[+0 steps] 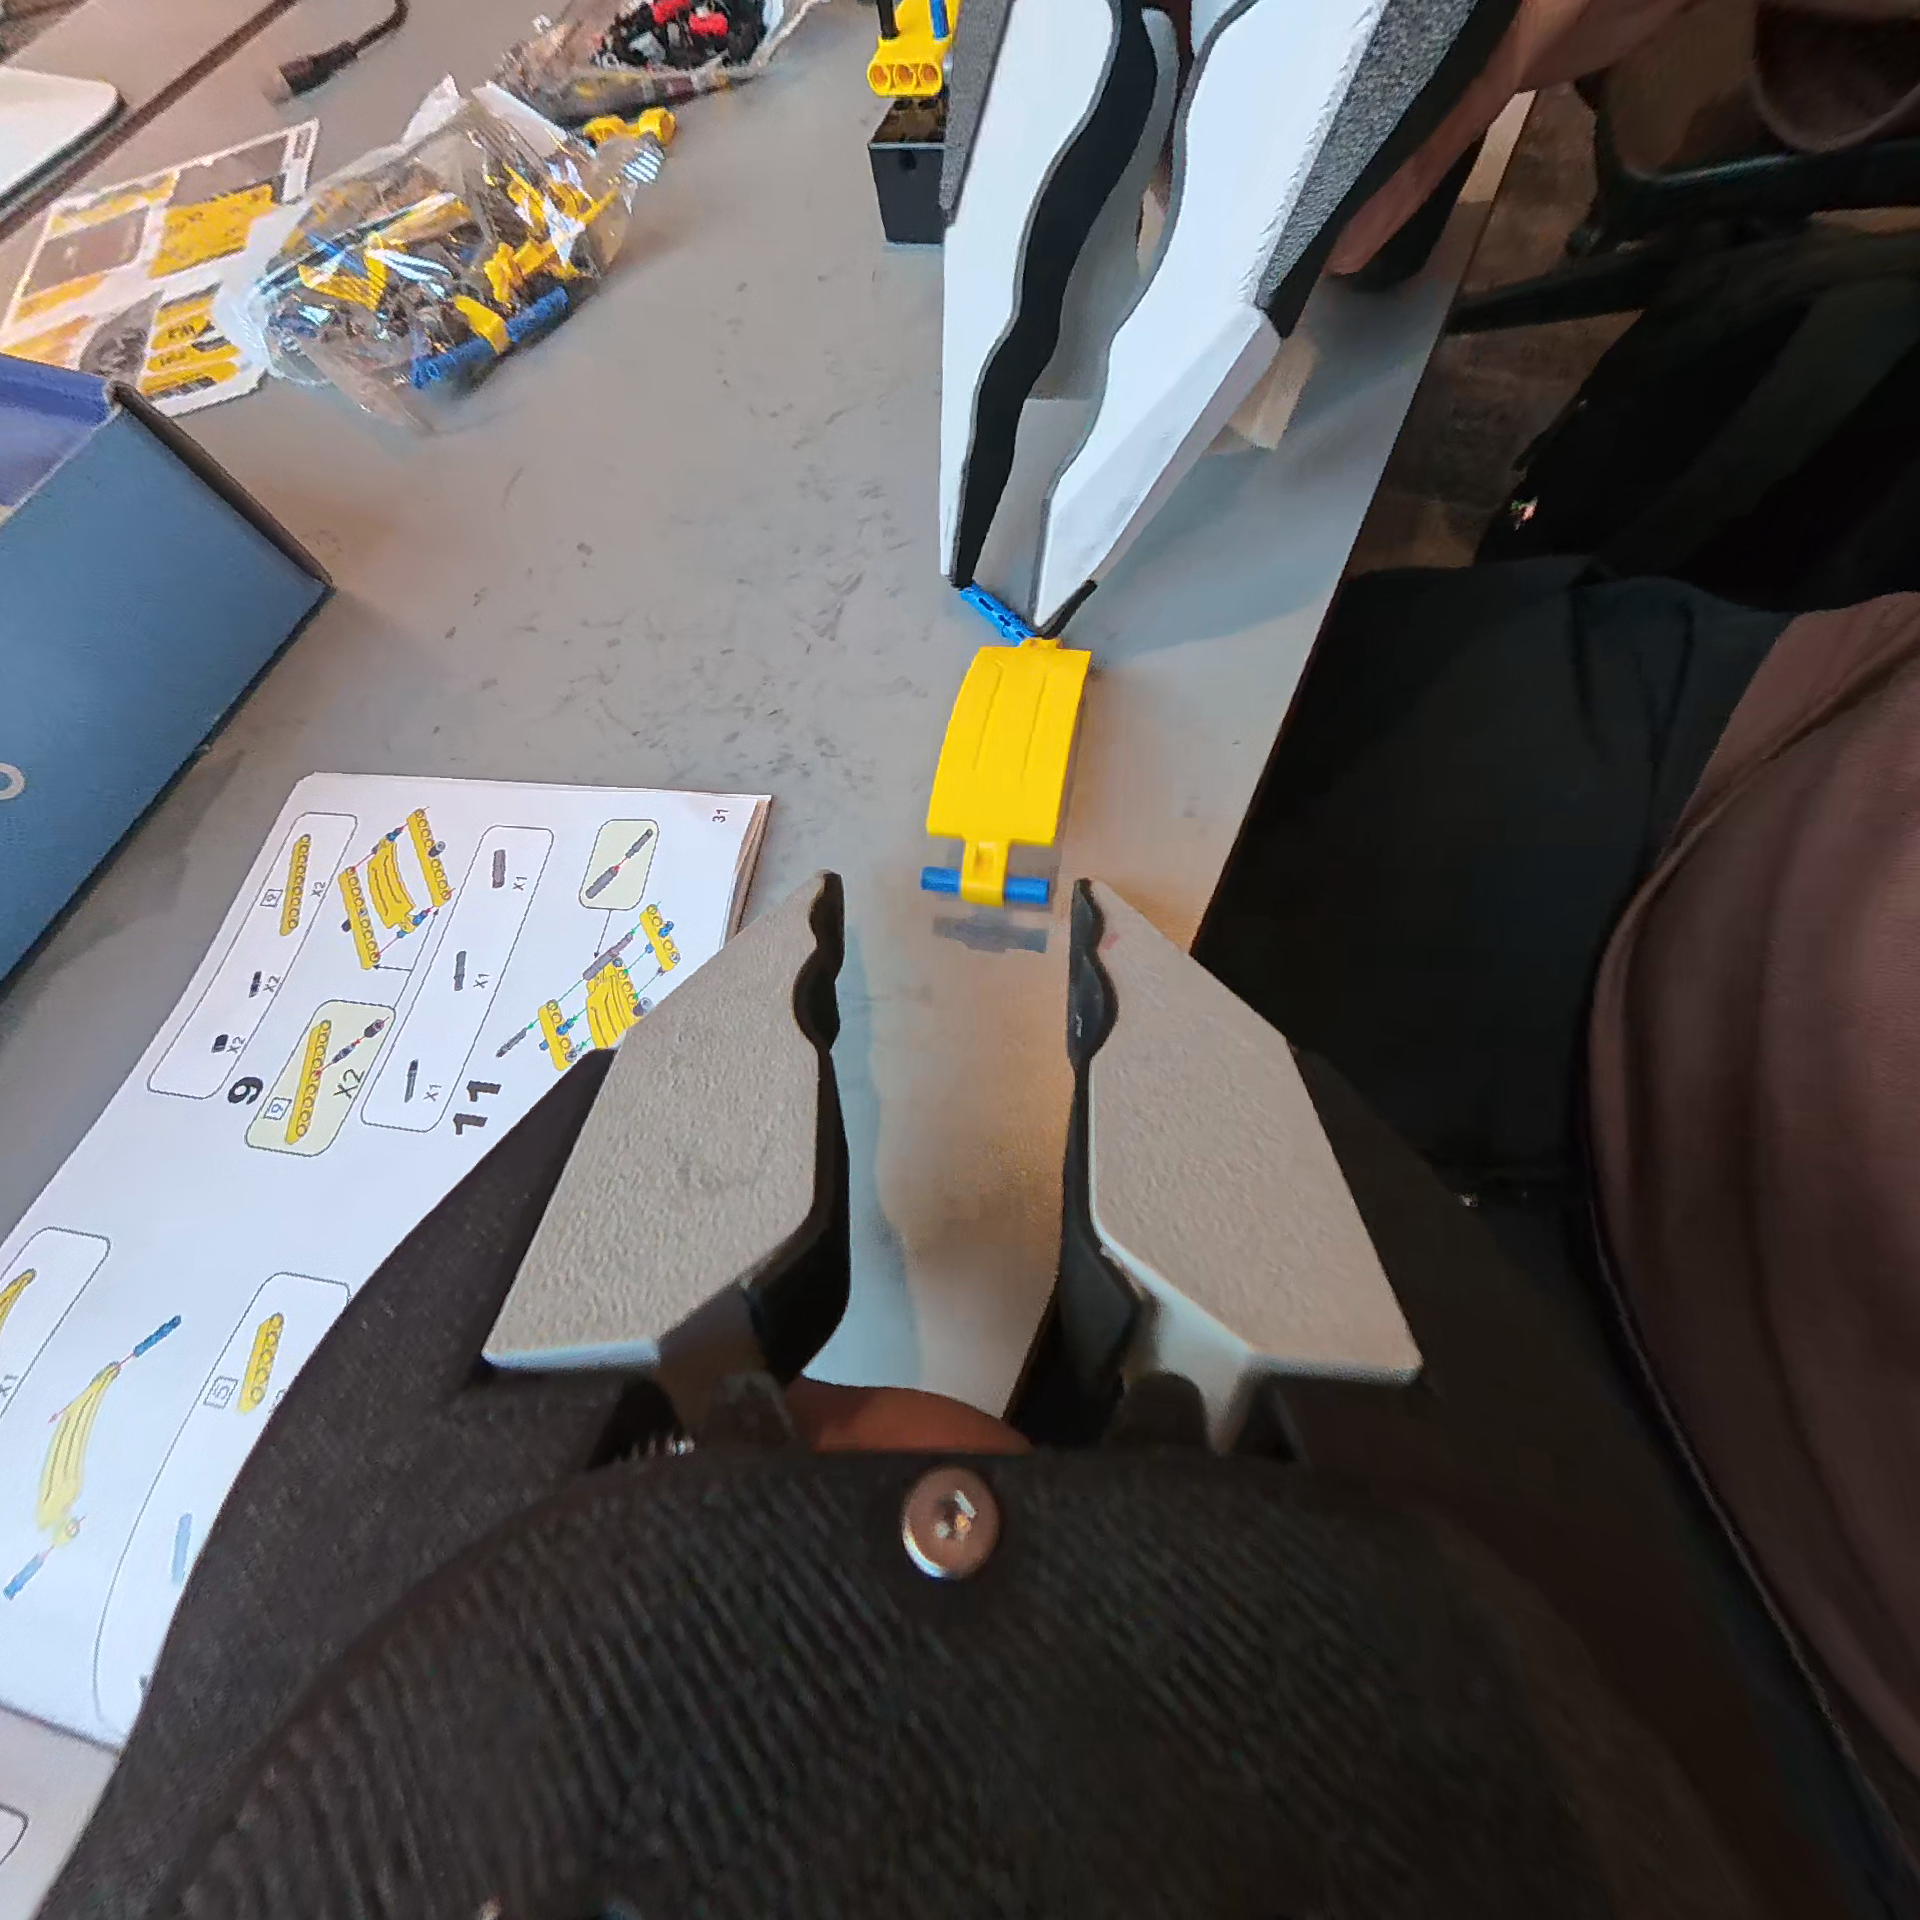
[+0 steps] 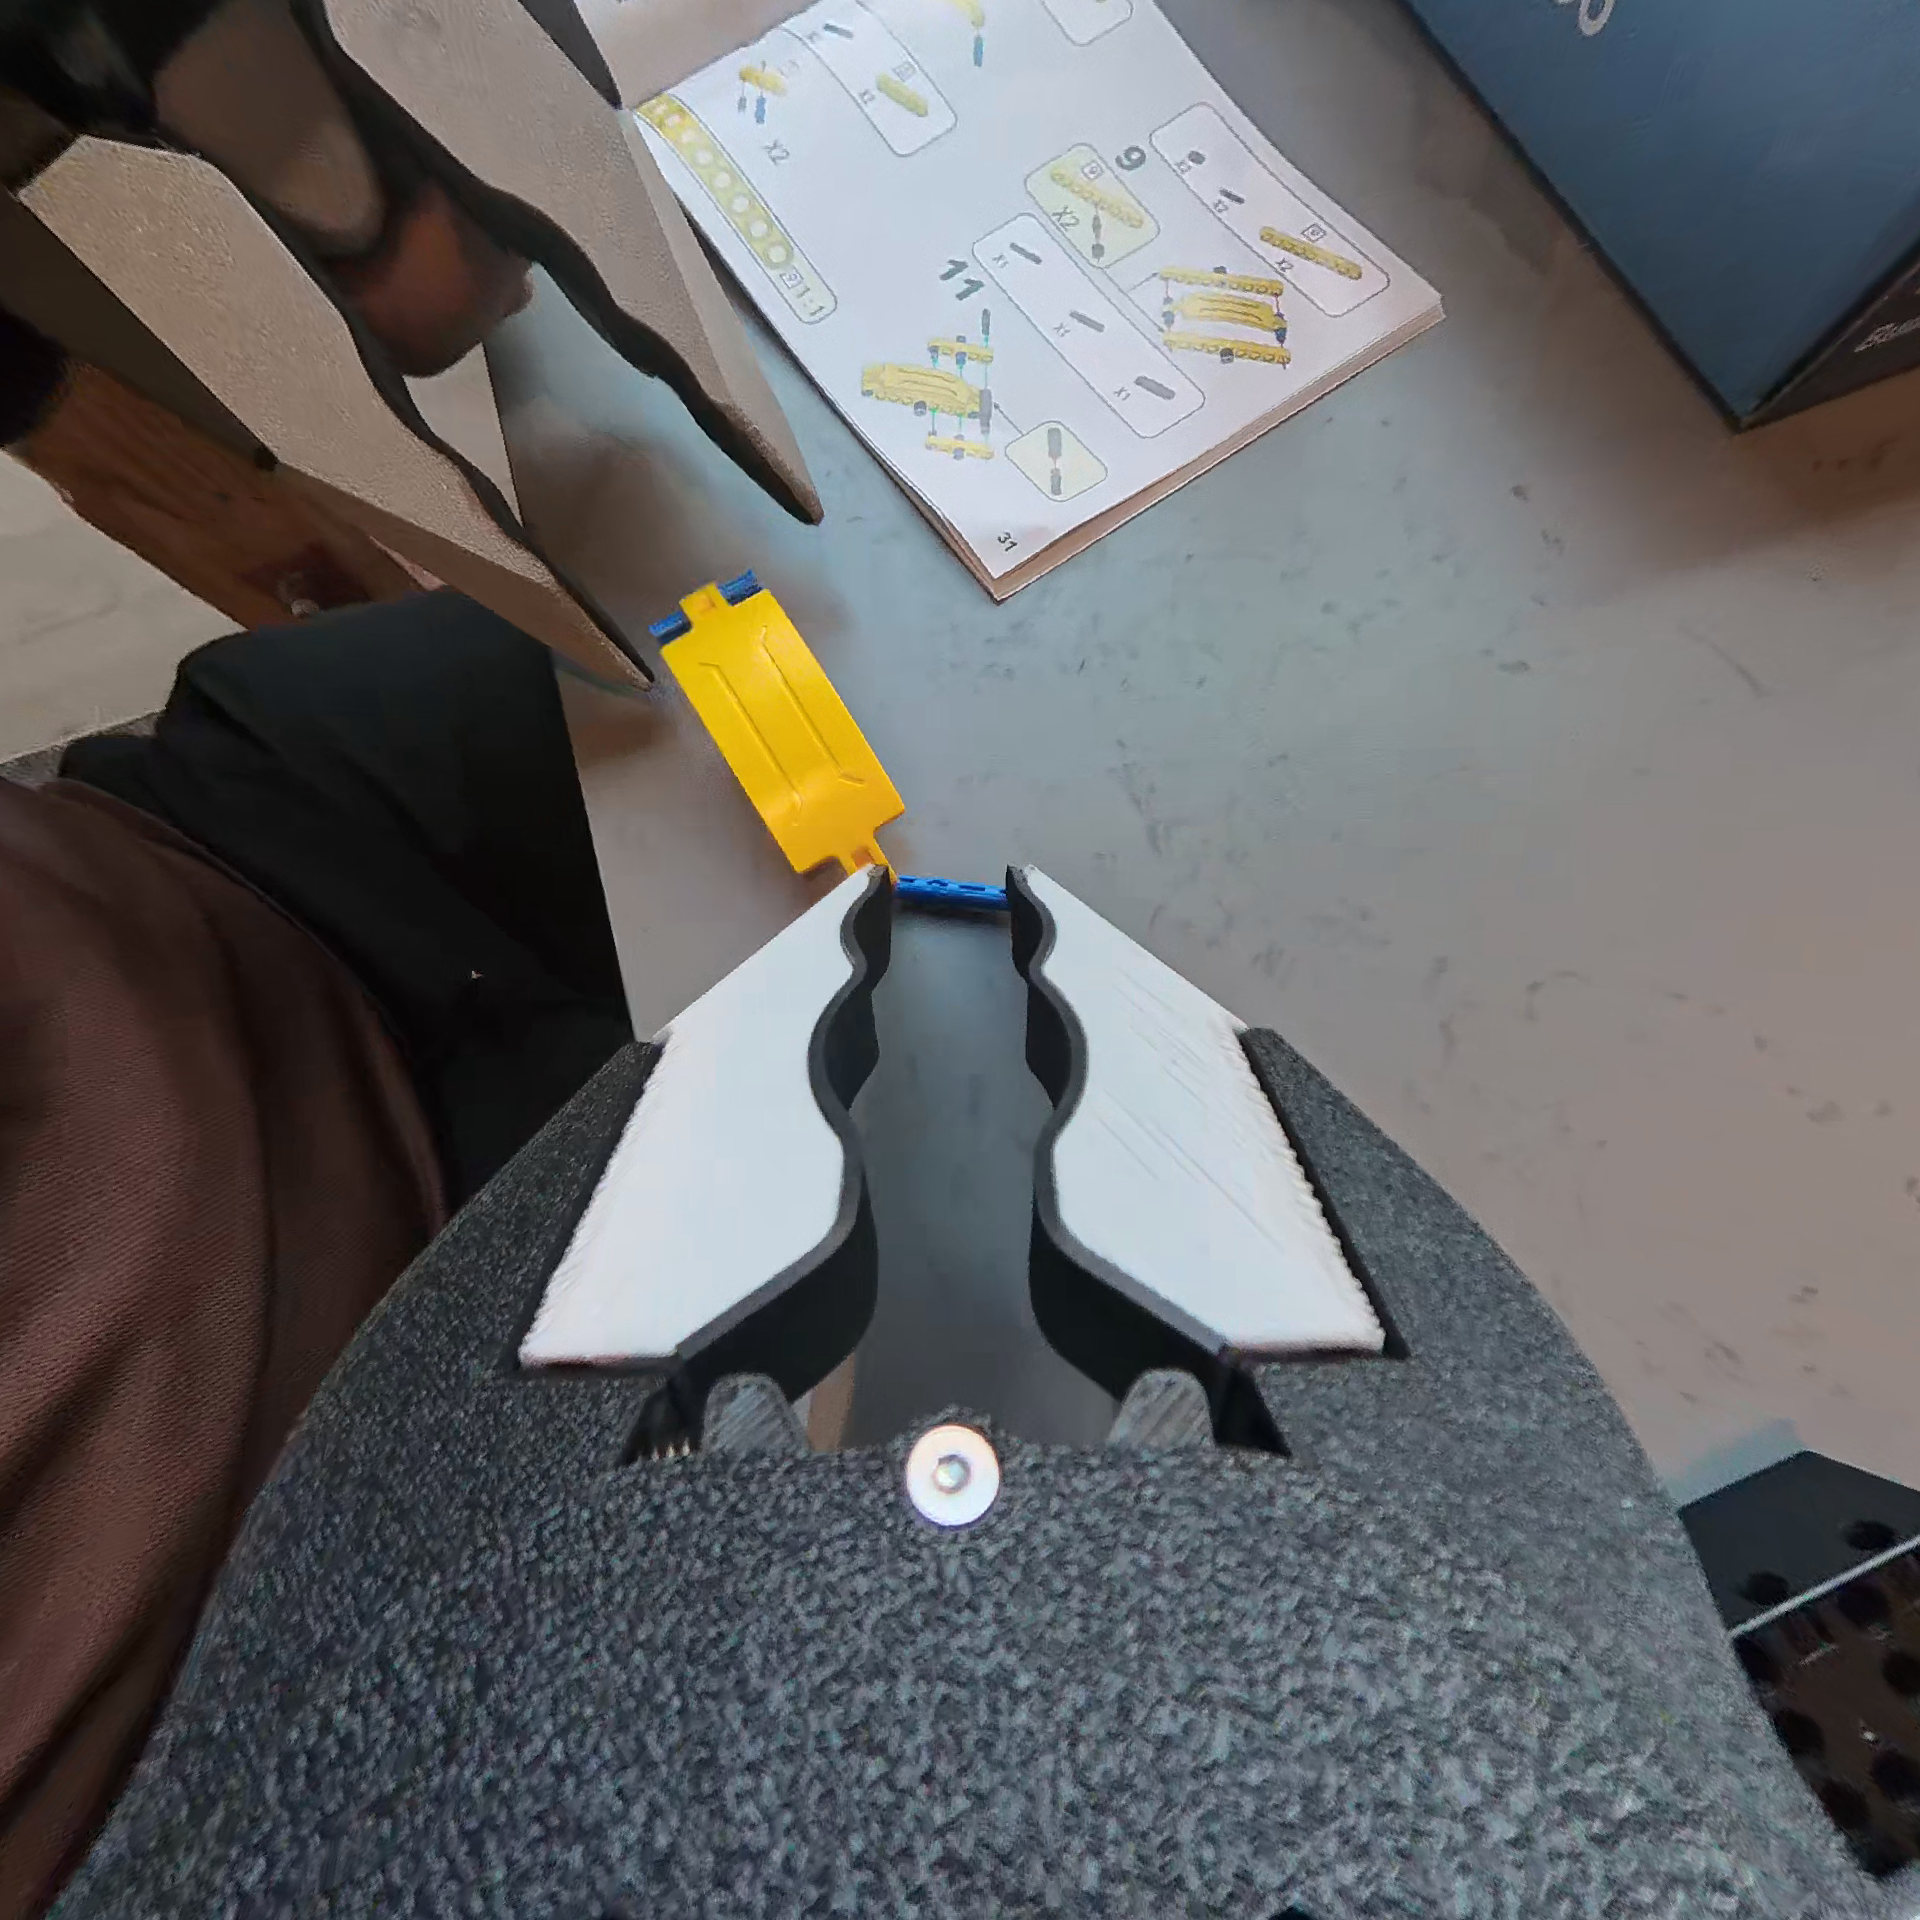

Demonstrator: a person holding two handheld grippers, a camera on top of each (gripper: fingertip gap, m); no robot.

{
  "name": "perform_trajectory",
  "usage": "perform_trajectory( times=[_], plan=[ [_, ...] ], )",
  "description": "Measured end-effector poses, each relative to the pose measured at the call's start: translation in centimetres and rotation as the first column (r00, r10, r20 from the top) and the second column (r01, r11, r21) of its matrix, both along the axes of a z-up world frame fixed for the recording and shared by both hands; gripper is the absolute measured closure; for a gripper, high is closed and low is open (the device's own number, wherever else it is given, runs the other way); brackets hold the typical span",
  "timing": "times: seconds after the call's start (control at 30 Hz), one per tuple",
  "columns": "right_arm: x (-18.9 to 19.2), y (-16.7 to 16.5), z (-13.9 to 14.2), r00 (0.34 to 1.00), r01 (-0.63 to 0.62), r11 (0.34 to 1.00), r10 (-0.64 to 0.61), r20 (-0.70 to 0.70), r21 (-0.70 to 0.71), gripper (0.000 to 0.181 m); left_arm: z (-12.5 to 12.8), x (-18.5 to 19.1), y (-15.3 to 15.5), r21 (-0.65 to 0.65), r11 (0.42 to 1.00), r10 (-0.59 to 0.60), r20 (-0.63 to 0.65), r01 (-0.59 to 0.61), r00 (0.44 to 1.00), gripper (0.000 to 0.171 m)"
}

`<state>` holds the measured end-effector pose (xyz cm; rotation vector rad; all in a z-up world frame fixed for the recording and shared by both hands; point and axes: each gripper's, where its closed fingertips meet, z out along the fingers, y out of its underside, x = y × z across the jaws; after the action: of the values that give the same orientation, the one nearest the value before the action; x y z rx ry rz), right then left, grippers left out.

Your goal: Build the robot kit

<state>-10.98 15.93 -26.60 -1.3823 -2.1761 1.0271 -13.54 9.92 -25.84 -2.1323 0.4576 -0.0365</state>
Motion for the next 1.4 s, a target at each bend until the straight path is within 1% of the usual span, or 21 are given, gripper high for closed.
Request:
perform_trajectory(
  times=[0.13,0.2,0.3,0.37,0.43,0.5,0.6,0.67,0.73,0.83,0.97,1.07,1.13,1.2,1.27,1.4],
  plan=[
    [0.2,0.9,0.1,1.0,0.018,1.0,-0.018,-0.008,-0.021,0.159,0.1,0.1,-0.1,0.011,1.0,-0.012,0.006,0.012,1.0,0.13],
    [0.2,1.2,0.3,1.0,0.018,0.999,-0.018,-0.011,-0.038,0.158,0.2,0.2,-0.1,0.011,1.0,-0.022,0.032,0.022,0.999,0.129],
    [0.0,1.6,0.5,1.0,0.015,0.999,-0.016,-0.025,-0.047,0.157,0.6,0.4,-0.3,0.009,0.999,-0.046,0.105,0.046,0.993,0.124],
    [-0.1,1.7,0.4,1.0,0.003,0.999,-0.004,-0.018,-0.053,0.157,1.1,0.4,-0.4,0.021,0.998,-0.062,0.175,0.059,0.983,0.123],
    [-0.3,1.7,0.8,0.999,-0.011,0.998,0.008,-0.044,-0.063,0.156,1.7,0.4,-0.5,0.032,0.997,-0.076,0.256,0.07,0.964,0.121],
    [-0.3,1.4,1.5,0.998,-0.036,0.995,0.031,-0.056,-0.091,0.155,1.8,0.3,-0.5,0.005,0.997,-0.076,0.324,0.079,0.943,0.117],
    [0.1,1.2,1.6,0.998,-0.053,0.991,0.048,-0.042,-0.123,0.153,1.2,0.2,-0.3,-0.06,0.995,-0.052,0.365,0.079,0.93,0.113],
    [0.5,1.2,0.7,0.997,-0.082,0.993,0.081,-0.01,-0.081,0.152,1.1,0.1,0.0,-0.073,0.994,-0.044,0.368,0.076,0.929,0.116],
    [0.7,1.1,-0.3,0.991,-0.13,0.991,0.13,0.011,-0.008,0.15,1.0,0.3,0.1,-0.084,0.993,-0.045,0.379,0.083,0.924,0.116],
    [0.6,0.8,-0.3,0.974,-0.229,0.969,0.227,0.027,0.098,0.15,0.9,0.5,0.2,-0.093,0.991,-0.053,0.382,0.096,0.923,0.118],
    [0.9,1.1,0.1,0.918,-0.395,0.886,0.393,0.058,0.243,0.152,0.7,0.5,0.3,-0.091,0.992,-0.05,0.349,0.087,0.936,0.121],
    [0.8,1.0,-0.4,0.849,-0.522,0.788,0.517,0.108,0.327,0.15,0.4,0.7,0.3,-0.097,0.992,-0.052,0.314,0.086,0.948,0.121],
    [0.5,0.9,-0.3,0.807,-0.579,0.73,0.578,0.126,0.362,0.15,0.2,0.9,0.3,-0.107,0.99,-0.058,0.297,0.094,0.953,0.121],
    [0.5,0.9,-0.3,0.761,-0.632,0.662,0.629,0.159,0.403,0.158,0.2,1.3,0.5,-0.103,0.989,-0.067,0.301,0.102,0.951,0.121],
    [0.6,0.8,-0.4,0.717,-0.674,0.598,0.672,0.188,0.434,0.163,0.5,1.8,1.0,-0.09,0.991,-0.067,0.314,0.099,0.947,0.121],
    [1.6,0.4,-0.7,0.629,-0.741,0.468,0.735,0.255,0.481,0.181,-0.6,2.2,1.9,-0.156,0.985,-0.032,0.261,0.075,0.965,0.123]
  ],
)
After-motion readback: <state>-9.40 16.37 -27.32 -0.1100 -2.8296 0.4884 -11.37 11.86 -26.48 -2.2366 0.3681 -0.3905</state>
